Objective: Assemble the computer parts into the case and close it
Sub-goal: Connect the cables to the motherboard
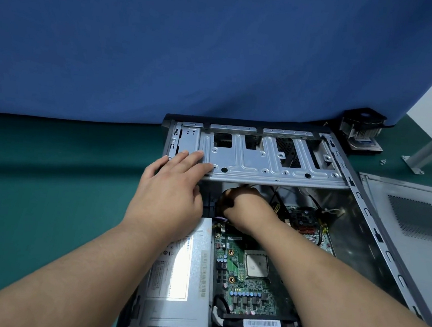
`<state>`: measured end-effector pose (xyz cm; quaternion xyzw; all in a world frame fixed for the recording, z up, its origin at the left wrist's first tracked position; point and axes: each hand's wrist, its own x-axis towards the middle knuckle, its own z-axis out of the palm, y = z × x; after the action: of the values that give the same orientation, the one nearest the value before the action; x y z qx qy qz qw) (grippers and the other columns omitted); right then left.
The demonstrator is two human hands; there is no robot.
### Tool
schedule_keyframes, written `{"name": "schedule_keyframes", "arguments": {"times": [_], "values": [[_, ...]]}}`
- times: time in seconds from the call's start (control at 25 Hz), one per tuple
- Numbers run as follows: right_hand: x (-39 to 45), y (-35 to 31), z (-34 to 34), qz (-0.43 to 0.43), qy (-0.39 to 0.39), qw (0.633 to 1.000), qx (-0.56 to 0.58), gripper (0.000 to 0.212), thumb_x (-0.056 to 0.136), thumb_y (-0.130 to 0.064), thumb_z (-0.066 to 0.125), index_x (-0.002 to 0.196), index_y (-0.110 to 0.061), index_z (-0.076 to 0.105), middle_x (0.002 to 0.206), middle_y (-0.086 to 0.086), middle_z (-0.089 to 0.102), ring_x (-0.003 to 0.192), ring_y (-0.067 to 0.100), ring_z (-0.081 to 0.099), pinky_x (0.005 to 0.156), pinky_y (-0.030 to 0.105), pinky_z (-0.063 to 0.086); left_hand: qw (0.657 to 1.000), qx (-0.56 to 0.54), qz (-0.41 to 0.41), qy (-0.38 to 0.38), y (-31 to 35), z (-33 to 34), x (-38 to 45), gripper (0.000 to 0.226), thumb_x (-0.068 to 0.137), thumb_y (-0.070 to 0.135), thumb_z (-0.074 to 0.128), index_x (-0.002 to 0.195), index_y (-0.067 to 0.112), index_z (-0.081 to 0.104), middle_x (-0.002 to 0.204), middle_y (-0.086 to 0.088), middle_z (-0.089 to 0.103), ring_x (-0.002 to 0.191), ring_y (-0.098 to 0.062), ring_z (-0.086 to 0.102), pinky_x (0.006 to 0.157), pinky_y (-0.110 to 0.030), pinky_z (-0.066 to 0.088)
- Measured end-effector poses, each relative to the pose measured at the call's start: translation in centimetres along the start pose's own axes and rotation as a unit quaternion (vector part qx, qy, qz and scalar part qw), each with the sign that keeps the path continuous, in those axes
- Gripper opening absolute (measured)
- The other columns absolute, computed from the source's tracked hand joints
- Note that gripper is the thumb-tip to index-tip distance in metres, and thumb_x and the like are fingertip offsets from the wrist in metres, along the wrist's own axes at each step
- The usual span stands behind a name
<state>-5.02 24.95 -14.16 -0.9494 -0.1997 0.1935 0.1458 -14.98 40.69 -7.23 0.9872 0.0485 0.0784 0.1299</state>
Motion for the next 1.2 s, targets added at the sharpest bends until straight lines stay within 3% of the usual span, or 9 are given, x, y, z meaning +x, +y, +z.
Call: {"name": "schedule_keyframes", "arguments": {"times": [0.24,0.52,0.64,0.72,1.2], "values": [[0.7,-0.8,0.0,0.035,-0.010,0.999,-0.001,0.023,0.093,-0.019,0.059,0.112,-0.022,0.072,0.112,0.011,0.069,0.101,0.031,0.065,0.092,0.039,0.057,1.000,0.000,0.000,0.000,-0.1,0.0,0.0,0.058,0.095,0.025,0.044,0.150,0.044,0.042,0.164,0.023,0.027,0.154,0.000,0.015,0.124,-0.030,0.002],[-2.8,-0.2,-2.4,-0.065,-0.023,0.992,-0.102,0.031,0.091,-0.009,0.049,0.115,-0.018,0.068,0.116,0.010,0.067,0.107,0.033,0.063,0.084,0.039,0.054,1.000,-0.005,-0.001,-0.005,0.2,-0.2,-0.1,0.059,0.095,0.024,0.045,0.150,0.044,0.042,0.165,0.022,0.027,0.154,-0.001,0.015,0.125,-0.031,0.002],[-4.3,-0.5,-2.3,-0.109,-0.047,0.972,-0.201,0.052,0.090,-0.007,0.052,0.137,-0.028,0.060,0.130,0.004,0.059,0.118,0.032,0.059,0.095,0.043,0.052,1.000,-0.005,-0.003,-0.006,0.2,-0.2,-0.1,0.059,0.095,0.023,0.046,0.150,0.044,0.042,0.165,0.022,0.028,0.154,-0.001,0.015,0.125,-0.031,0.003],[-4.7,-0.5,-1.8,-0.115,-0.045,0.967,-0.224,0.055,0.092,-0.008,0.052,0.143,-0.029,0.055,0.134,0.003,0.055,0.121,0.033,0.056,0.099,0.045,0.047,1.000,-0.004,-0.002,-0.007,0.2,-0.2,-0.1,0.059,0.095,0.024,0.046,0.150,0.044,0.042,0.165,0.022,0.027,0.154,-0.001,0.014,0.125,-0.031,0.003],[-4.7,-1.1,-1.2,-0.106,-0.006,0.966,-0.237,0.039,0.094,-0.010,0.053,0.128,-0.025,0.066,0.125,0.002,0.057,0.114,0.032,0.060,0.090,0.043,0.047,1.000,0.002,0.000,-0.004,0.3,-0.2,-0.1,0.060,0.095,0.022,0.046,0.150,0.045,0.042,0.165,0.022,0.027,0.154,0.000,0.015,0.125,-0.031,0.004]]}}
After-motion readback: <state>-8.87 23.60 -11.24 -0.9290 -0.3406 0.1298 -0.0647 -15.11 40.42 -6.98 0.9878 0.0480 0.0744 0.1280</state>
